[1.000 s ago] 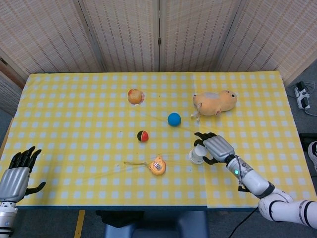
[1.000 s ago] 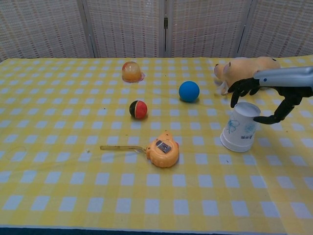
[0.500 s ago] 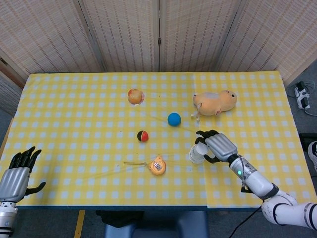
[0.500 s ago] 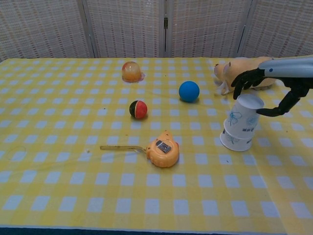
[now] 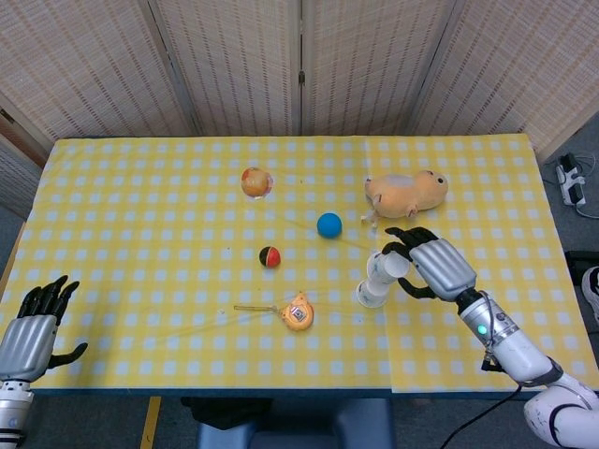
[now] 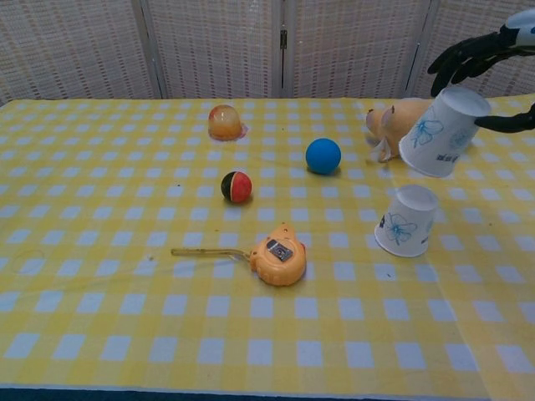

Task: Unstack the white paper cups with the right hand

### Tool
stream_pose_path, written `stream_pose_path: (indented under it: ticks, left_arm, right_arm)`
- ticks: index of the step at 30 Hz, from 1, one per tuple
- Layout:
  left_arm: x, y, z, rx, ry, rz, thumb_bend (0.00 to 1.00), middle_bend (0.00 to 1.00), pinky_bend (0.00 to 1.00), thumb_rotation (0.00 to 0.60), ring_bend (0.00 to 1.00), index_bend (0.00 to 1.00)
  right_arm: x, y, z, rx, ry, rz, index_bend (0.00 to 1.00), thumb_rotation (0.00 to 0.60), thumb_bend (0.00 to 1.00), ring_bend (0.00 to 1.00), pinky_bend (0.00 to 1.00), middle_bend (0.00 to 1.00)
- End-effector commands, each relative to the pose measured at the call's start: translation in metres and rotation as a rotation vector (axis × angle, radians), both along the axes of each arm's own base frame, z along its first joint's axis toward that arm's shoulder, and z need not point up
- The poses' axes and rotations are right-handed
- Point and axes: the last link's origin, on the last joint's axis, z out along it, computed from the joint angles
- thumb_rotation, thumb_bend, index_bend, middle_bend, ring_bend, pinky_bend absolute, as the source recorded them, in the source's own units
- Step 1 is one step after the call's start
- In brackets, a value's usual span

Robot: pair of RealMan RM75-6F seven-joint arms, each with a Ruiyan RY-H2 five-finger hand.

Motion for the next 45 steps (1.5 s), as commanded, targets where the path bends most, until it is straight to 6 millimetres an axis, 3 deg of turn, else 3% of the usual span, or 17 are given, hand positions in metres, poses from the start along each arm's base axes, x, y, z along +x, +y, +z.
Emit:
stream_pose_path:
  ticks: [1,8,17,28,39,45]
  left_arm:
    - [0.000,0.000,-0.001,-0.002,-0.001,-0.001,0.25,0.00,0.00,0.600,0.00,0.00]
    - [0.001,0.000,-0.002,-0.009,-0.002,-0.002,0.25,0.00,0.00,0.600,0.00,0.00]
    - [0.004,0.000,-0.005,-0.019,-0.009,-0.010,0.25,0.00,0.00,0.600,0.00,0.00]
    - [0.003,-0.001,-0.006,-0.022,-0.010,-0.003,0.25,0.00,0.00,0.600,0.00,0.00]
    - [0.000,0.000,-0.006,-0.023,-0.012,0.003,0.25,0.00,0.00,0.600,0.00,0.00]
    - [-0.001,0.000,-0.006,-0.021,-0.015,0.002,0.25,0.00,0.00,0.600,0.00,0.00]
  right_arm:
    - [-0.010,0.004,0.009,-0.019,-0.018,-0.028,0.40,0.600,0.44,0.18,0.13,0.14]
    - [-0.046,0.004,0.007,-0.016,0.021,-0.128,0.40,0.600,0.44,0.18,0.13,0.14]
    - [-0.079,-0.001,-0.039,0.056,0.049,-0.192,0.40,0.600,0.44,0.18,0.13,0.14]
    - [-0.082,-0.003,-0.063,0.089,0.056,-0.173,0.40,0.600,0.45,0.18,0.13,0.14]
    - [-0.081,-0.002,-0.069,0.098,0.061,-0.167,0.39,0.600,0.45,0.18,0.13,0.14]
    - [-0.079,0.001,-0.068,0.100,0.055,-0.166,0.33,0.600,0.44,0.17,0.13,0.14]
